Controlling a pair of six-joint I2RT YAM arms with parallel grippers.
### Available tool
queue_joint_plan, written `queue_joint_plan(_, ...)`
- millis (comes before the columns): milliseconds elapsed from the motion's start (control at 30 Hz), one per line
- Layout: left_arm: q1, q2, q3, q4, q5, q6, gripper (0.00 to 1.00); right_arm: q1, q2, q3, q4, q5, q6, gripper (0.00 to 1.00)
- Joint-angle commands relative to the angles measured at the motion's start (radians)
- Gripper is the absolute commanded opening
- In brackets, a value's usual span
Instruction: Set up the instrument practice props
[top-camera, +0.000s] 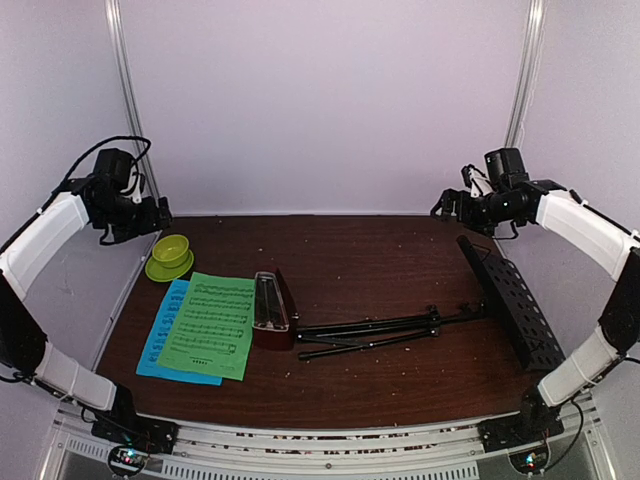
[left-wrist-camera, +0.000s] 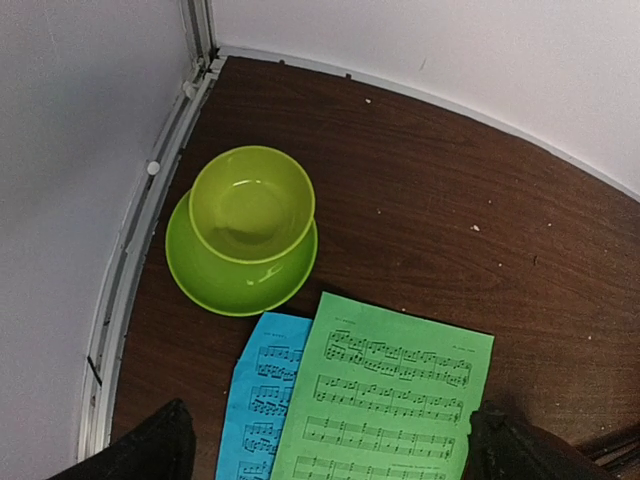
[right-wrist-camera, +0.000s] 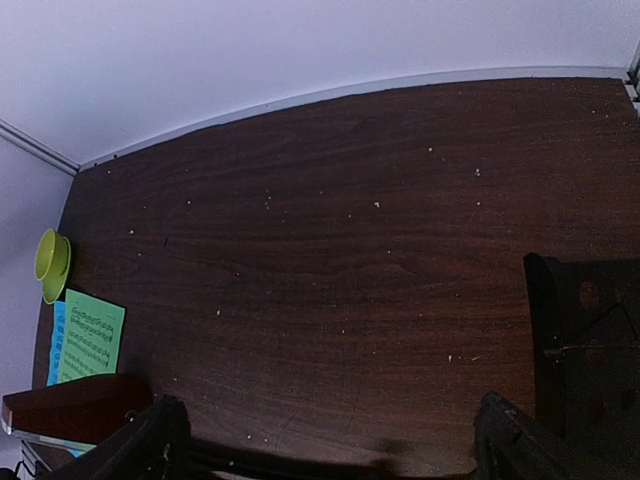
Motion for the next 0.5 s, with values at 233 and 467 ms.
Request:
queue_joint_plan(233,-0.055,0.027,-0.013,0.169,0.010,-0.033,0.98,-0.129,-0.185,-0.019,-0.350,-0.030,-0.086,1.00)
queue_joint_plan(467,-0.104,0.068,0.018,0.193,0.002,0.058,0.98,-0.211,-0.253,-0.094,-0.507,-0.035,-0.131,1.00)
